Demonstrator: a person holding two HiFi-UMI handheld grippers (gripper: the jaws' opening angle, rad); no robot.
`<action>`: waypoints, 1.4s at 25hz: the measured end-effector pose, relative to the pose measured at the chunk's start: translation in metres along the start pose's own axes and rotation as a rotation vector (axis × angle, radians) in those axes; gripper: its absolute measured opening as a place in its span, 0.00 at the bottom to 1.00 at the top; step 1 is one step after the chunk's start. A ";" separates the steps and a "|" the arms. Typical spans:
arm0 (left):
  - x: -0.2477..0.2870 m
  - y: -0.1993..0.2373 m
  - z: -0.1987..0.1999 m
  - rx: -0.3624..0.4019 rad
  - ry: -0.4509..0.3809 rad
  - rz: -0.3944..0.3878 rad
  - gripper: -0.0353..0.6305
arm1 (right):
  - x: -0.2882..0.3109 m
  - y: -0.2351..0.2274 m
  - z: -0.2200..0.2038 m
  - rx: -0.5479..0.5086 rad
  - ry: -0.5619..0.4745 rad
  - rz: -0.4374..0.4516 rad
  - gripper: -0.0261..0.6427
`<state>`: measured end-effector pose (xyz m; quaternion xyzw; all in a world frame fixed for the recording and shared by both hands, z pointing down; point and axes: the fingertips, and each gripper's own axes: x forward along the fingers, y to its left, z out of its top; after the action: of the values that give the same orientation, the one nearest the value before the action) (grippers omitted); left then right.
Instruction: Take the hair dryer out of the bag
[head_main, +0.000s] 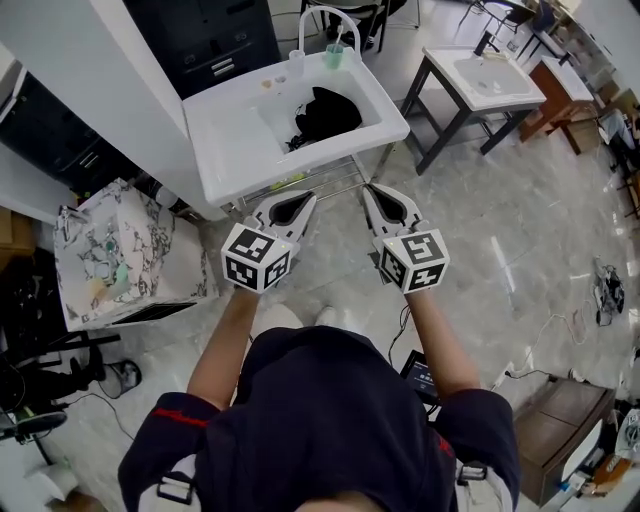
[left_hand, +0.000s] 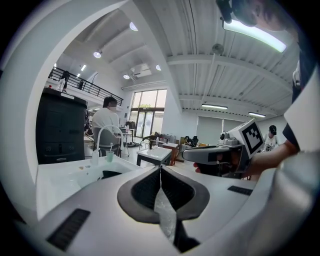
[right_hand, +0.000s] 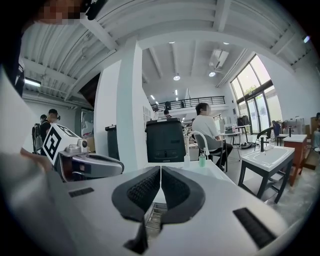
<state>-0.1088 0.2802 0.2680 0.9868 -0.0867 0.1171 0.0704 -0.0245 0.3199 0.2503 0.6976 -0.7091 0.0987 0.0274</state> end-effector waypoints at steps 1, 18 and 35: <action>0.002 -0.001 -0.001 -0.003 0.003 0.002 0.08 | 0.001 -0.003 -0.001 0.004 0.001 0.003 0.09; 0.034 0.025 0.002 -0.006 0.027 0.032 0.08 | 0.042 -0.027 -0.014 0.002 0.034 0.028 0.09; 0.088 0.133 0.014 -0.050 0.048 0.048 0.08 | 0.150 -0.068 0.001 0.028 0.059 0.023 0.09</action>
<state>-0.0461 0.1351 0.2914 0.9793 -0.1115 0.1403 0.0940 0.0397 0.1721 0.2824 0.6864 -0.7146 0.1294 0.0377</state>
